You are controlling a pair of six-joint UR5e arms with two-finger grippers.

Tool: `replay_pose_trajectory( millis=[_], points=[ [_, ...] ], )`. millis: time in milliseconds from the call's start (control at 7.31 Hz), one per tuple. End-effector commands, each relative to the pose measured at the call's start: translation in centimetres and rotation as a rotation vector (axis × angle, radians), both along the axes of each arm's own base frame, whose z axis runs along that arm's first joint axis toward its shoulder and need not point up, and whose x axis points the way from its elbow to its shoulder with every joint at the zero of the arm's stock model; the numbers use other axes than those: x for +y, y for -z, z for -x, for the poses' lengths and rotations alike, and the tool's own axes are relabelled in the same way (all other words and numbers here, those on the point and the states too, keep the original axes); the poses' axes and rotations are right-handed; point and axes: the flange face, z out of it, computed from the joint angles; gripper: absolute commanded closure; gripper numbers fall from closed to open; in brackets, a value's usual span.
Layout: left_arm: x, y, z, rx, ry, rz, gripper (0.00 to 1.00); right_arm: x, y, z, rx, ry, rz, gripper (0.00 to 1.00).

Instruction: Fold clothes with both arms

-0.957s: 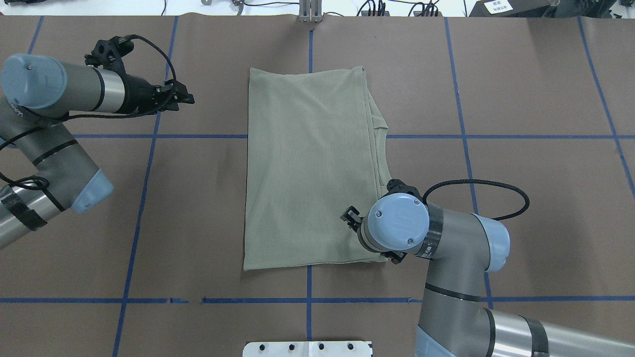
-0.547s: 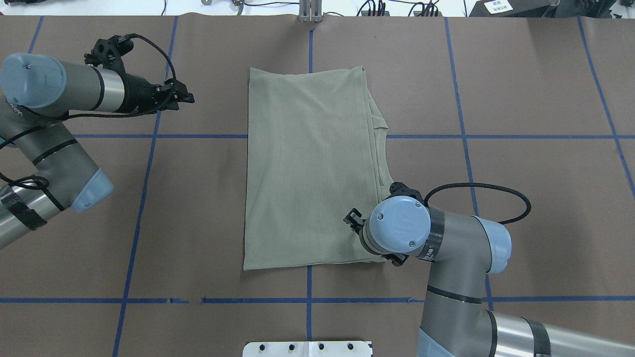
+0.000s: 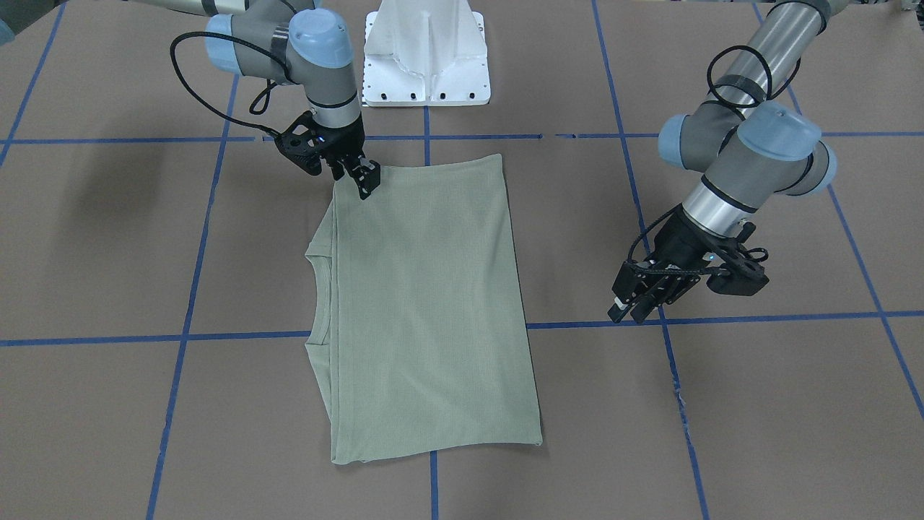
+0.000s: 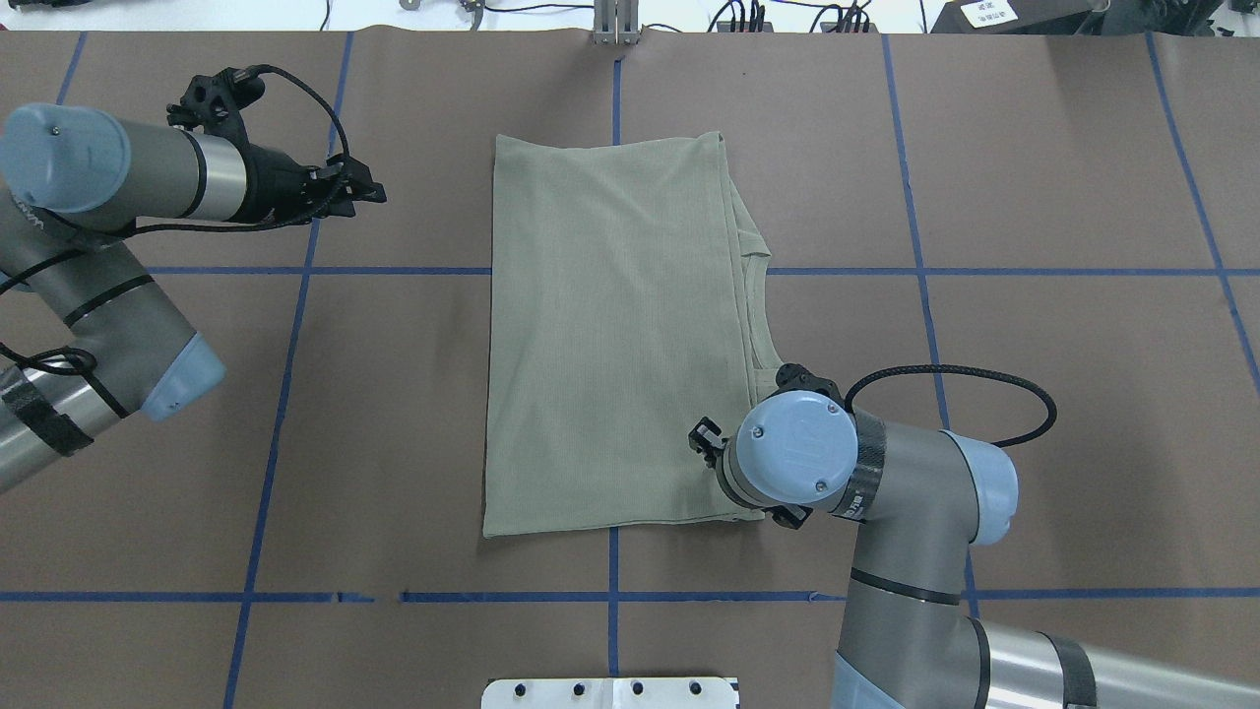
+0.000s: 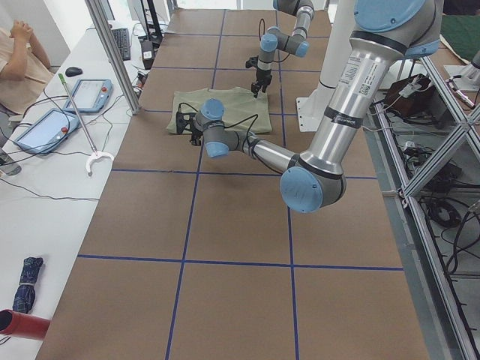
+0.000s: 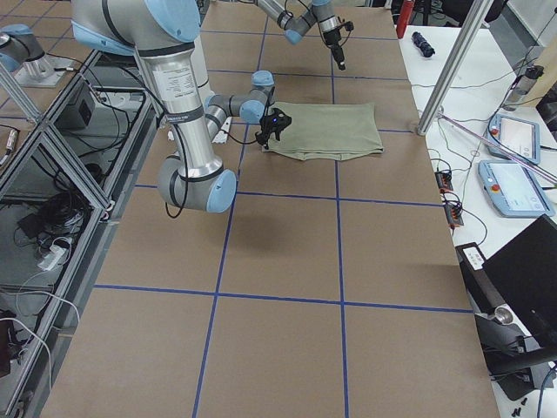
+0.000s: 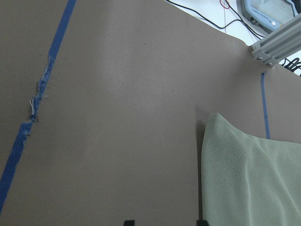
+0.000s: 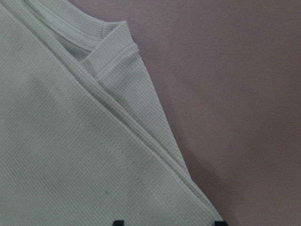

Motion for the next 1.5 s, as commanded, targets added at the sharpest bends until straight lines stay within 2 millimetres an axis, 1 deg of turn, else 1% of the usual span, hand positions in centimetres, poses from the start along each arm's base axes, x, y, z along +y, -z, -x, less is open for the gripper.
replay_pose_trajectory(
  millis=[0,137,274,410,547,684,821,1231,1368],
  points=[
    [0.0,0.1,0.0,0.001,0.0,-0.002,0.46,0.2,-0.3,0.0,0.004,0.001,0.002,0.38],
    [0.0,0.3,0.2,0.004,0.002,-0.005,0.47,0.2,-0.2,0.0,0.003,0.0,0.0,0.58],
    [0.0,0.3,0.2,0.004,0.002,-0.005,0.47,0.2,-0.2,0.0,0.003,0.0,0.002,0.9],
    [0.0,0.3,0.3,0.005,0.002,-0.005,0.47,0.2,-0.4,0.0,0.006,0.004,0.002,1.0],
    [-0.1,0.4,0.4,0.006,0.003,-0.006,0.47,0.5,-0.9,0.0,0.013,0.005,0.003,1.0],
    [-0.1,0.4,0.4,0.005,0.003,-0.007,0.47,0.8,0.6,-0.5,-0.015,0.012,-0.003,1.0],
    [-0.1,0.4,0.4,0.006,0.004,-0.006,0.47,0.9,1.2,-1.0,-0.028,0.01,-0.007,1.0],
    [0.4,1.3,0.7,0.027,-0.01,-0.007,0.47,0.9,1.5,-1.4,-0.03,0.008,-0.007,1.0],
    [1.0,1.3,0.8,0.059,0.009,0.06,0.46,0.9,1.3,-1.5,-0.027,0.008,-0.006,1.0]
  ],
)
